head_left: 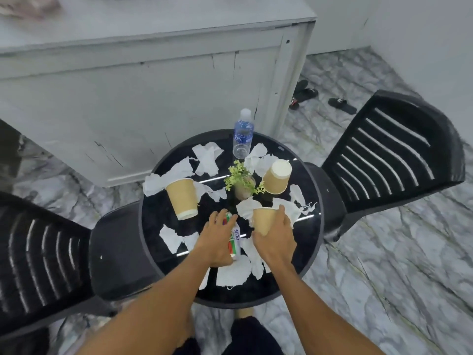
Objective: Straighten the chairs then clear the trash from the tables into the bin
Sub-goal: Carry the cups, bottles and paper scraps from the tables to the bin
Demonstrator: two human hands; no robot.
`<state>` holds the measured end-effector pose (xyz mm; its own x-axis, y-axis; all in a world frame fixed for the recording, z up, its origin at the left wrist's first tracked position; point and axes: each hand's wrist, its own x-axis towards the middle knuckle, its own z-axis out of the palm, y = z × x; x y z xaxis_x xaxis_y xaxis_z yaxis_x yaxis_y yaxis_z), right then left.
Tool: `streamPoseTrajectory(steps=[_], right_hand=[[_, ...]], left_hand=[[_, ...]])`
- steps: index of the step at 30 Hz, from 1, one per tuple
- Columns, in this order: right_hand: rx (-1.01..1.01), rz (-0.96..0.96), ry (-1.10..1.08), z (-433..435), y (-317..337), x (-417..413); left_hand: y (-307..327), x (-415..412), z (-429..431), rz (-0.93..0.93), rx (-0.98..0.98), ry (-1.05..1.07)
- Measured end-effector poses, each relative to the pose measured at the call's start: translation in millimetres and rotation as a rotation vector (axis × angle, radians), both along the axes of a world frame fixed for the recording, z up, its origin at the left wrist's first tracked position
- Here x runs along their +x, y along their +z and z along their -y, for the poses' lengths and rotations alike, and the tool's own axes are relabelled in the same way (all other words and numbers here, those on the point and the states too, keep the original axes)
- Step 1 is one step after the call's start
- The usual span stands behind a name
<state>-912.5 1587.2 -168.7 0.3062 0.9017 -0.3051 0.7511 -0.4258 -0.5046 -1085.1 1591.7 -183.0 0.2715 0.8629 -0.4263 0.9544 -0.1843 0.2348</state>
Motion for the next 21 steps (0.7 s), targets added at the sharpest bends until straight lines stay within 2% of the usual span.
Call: streamPoseTrajectory(steps=[6, 11, 17, 21], right_hand=[[0.094, 0.044, 0.097, 8.3, 29.6, -13.1], [0.208, 0.041, 0.204, 21.2, 62.1, -51.6], [0.320, -0.016, 0.349, 46.8, 106.6, -158.8], [0.415, -0.101, 0.509, 82.2, 131.3, -258.7]], left_hand=[[28.8, -15.6, 3.3, 0.075, 0.143, 0.063], [65.6, -63.2, 25.6, 0.166, 0.222, 0.162], [103.6, -169.0, 92.1, 0.166, 0.385, 0.303], [130.5, -259.4, 160.7, 0.143, 0.455, 0.506]])
